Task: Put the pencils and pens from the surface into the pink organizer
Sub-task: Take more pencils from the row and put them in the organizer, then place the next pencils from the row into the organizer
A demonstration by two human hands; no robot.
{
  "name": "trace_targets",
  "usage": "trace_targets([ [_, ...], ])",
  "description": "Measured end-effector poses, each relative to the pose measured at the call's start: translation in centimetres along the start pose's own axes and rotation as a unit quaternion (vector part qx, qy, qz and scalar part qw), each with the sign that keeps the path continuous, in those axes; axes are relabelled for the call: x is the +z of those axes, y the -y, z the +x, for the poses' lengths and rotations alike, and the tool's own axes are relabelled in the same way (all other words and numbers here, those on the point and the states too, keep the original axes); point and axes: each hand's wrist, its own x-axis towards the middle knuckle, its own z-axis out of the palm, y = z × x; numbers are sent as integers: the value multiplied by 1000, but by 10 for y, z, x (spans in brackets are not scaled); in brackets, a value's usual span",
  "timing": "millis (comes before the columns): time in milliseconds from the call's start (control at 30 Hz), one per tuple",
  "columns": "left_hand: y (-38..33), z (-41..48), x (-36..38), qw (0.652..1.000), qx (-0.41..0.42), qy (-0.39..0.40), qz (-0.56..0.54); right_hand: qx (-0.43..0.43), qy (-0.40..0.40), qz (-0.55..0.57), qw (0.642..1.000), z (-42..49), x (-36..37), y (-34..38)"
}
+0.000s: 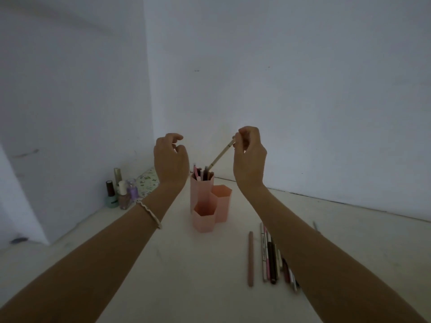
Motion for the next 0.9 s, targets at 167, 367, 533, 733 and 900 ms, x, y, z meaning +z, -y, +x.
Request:
trace_targets([
  [167,-22,-15,5,999,24,21,-36,-21,157,-111,981,-16,13,-17],
  [367,-45,-56,28,987,64,147,-5,17,96,-153,983,-12,-20,-27],
  [533,-45,-112,59,842,52,475,251,90,118,-210,966,-1,-72,-41],
  [733,-26,-154,70,789,27,540,294,196,227,-301,905,-8,-107,-60],
  [900,-40,-122,70,873,59,437,211,228,320,-370,842,-24,-107,-72],
])
